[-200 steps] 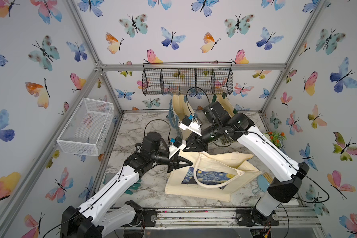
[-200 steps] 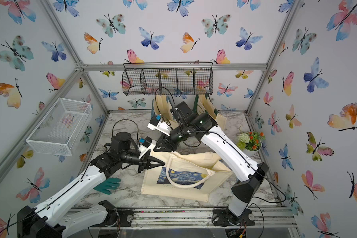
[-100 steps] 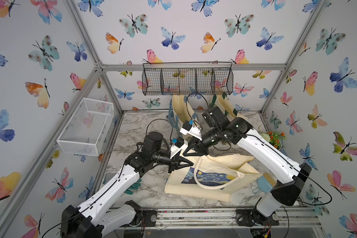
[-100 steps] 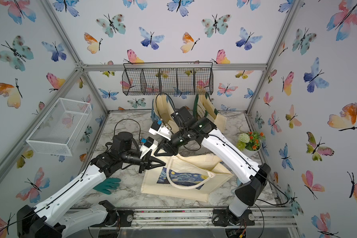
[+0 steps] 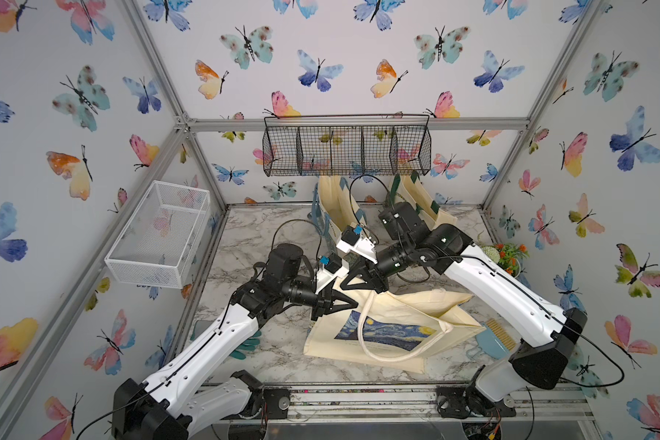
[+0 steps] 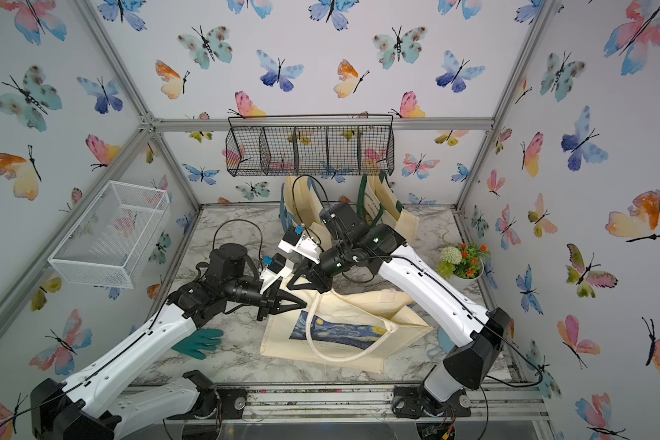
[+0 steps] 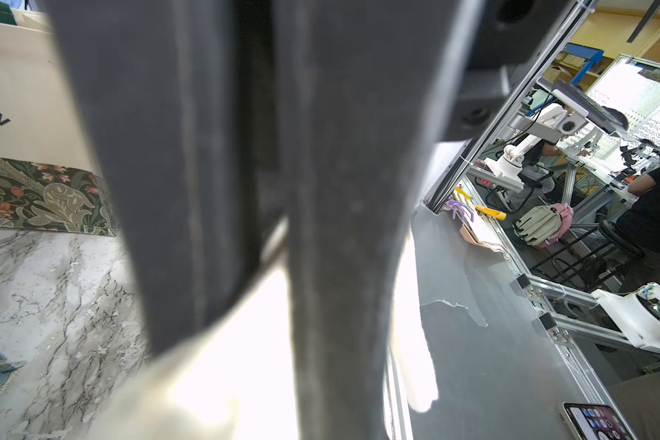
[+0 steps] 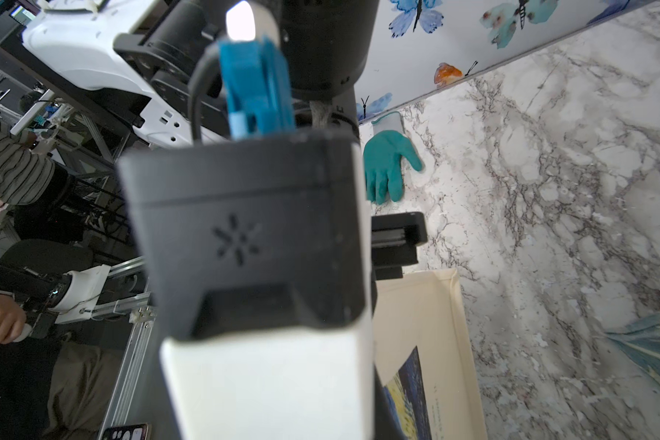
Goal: Put away the canvas bag
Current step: Press the canvas bag.
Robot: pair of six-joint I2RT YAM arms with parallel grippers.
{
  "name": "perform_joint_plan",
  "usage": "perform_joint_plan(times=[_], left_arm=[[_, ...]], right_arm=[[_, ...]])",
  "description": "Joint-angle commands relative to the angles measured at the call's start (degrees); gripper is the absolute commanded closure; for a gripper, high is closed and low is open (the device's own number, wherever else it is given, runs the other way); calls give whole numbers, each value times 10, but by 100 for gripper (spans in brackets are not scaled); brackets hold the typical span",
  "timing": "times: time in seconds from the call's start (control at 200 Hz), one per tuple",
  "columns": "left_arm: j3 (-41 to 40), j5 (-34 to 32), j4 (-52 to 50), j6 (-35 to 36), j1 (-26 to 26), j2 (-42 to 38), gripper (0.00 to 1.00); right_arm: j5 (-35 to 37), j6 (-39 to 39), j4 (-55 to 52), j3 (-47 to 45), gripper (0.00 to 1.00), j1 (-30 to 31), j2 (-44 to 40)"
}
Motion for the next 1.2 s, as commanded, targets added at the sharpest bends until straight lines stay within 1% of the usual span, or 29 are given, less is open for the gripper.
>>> perform_joint_plan(times=[0.0,0.07,0.115,0.21,0.31,0.476,0.546,0.621,0.691,0.726,0.811,0.856,0.921,0.986,1.006,1.031,1.056,1.076,1.126,1.191], left_arm=[[16,1,79,-35,8,-17,75],[9,29,101,-52,7,-20,64],[5,39,116,-75,8,-18,60],[11,53,122,-110,7,-2,57],[19,51,108,-135,6,24,57],[15,56,110,-165,7,59,66],[13,50,113,-176,7,66,69],[10,37,115,-178,7,67,76],[4,33,117,-171,7,63,80],[2,32,117,-165,7,59,83],[-1,12,104,-152,7,50,95],[-2,-1,94,-144,7,46,100],[-2,-17,81,-137,7,39,100],[-8,-17,79,-134,7,30,100],[-10,-16,81,-135,7,28,94],[-13,-13,83,-136,7,24,83],[-16,-12,86,-138,7,21,67],[-19,-12,88,-139,7,17,61],[-27,-4,93,-139,7,9,53],[-36,1,97,-139,6,0,49]], right_arm=[[35,3,-60,13,98,6,-5],[47,12,-57,44,98,6,-5],[52,18,-59,70,98,6,-3],[62,31,-72,130,98,6,11],[75,47,-81,179,98,6,23],[115,68,-74,214,98,6,18],[136,73,-73,226,98,6,14],[158,74,-72,229,98,6,5],[176,74,-75,229,98,5,-1],[182,73,-78,229,98,4,-3],[193,73,-83,228,98,1,-7],[198,74,-84,227,98,0,-8],[205,75,-86,225,98,-2,-9],[212,78,-87,227,98,-6,-9],[213,78,-87,227,98,-7,-9],[215,79,-87,227,98,-9,-9],[216,80,-87,228,98,-10,-9],[217,80,-87,228,98,-11,-9],[223,82,-85,230,98,-12,-10],[231,86,-78,231,98,-15,-11]])
